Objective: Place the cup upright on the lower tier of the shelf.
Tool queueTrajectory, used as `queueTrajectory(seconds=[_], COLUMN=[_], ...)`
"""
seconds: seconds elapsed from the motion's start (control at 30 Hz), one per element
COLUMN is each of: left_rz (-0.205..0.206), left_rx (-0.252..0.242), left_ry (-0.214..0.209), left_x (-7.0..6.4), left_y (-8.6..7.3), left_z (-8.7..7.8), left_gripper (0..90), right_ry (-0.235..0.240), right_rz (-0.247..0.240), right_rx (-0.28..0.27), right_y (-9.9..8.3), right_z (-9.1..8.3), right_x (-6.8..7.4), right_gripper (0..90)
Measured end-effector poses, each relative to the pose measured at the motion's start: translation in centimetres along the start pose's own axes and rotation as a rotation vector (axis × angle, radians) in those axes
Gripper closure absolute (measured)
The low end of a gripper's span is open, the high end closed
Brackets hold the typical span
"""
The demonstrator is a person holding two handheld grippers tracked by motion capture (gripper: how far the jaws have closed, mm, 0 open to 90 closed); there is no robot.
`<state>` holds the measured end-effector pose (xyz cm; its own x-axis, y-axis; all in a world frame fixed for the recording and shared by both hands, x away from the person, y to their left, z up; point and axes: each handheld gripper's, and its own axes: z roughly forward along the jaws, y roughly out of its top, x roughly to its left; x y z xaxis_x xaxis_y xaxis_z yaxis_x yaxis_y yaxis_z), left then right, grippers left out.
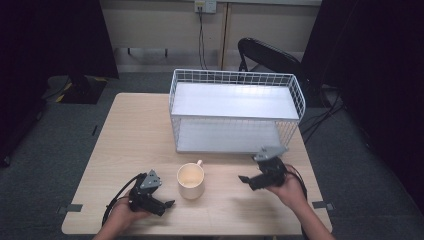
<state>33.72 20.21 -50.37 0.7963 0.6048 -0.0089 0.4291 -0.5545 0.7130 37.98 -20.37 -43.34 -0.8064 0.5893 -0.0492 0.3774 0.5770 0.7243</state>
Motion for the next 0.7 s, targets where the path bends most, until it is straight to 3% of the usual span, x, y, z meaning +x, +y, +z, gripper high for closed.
queueTrajectory(seconds=[0.1,0.17,0.2,0.33,0.37,0.5,0.6,0.7], left_rz=[0.0,0.0,-0.001,-0.001,-0.002,-0.011,-0.037,-0.032], left_rx=[0.0,-0.001,-0.001,0.0,0.0,-0.001,0.037,0.039], left_ry=[0.0,0.0,0.001,0.005,0.006,0.013,0.036,0.023], left_x=[0.0,0.0,0.0,0.0,0.0,-0.1,-0.3,-0.5], left_y=[0.0,0.0,0.0,0.1,0.1,0.1,0.6,0.8], left_z=[0.0,0.0,0.0,0.1,0.1,0.1,0.1,-0.1], left_gripper=[0.0,0.0,0.0,0.0,0.0,0.0,0.0,5.0], right_ry=[-0.034,-0.07,-0.096,-0.093,-0.089,-0.089,-0.089,-0.089], right_rz=[0.122,0.169,0.16,0.139,0.141,0.145,0.145,0.145], right_rx=[-0.003,0.002,0.033,0.027,-0.005,-0.004,-0.005,-0.004], right_y=[-4.7,-6.5,-6.9,-7.2,-7.6,-7.6,-7.6,-7.6], right_z=[1.0,1.6,1.9,1.9,2.0,2.0,2.0,2.0], right_x=[-0.5,-0.7,-0.6,-0.5,-0.4,-0.4,-0.4,-0.4], right_gripper=[12.6,13.1,12.1,12.6,11.9,11.8,11.8,11.8])
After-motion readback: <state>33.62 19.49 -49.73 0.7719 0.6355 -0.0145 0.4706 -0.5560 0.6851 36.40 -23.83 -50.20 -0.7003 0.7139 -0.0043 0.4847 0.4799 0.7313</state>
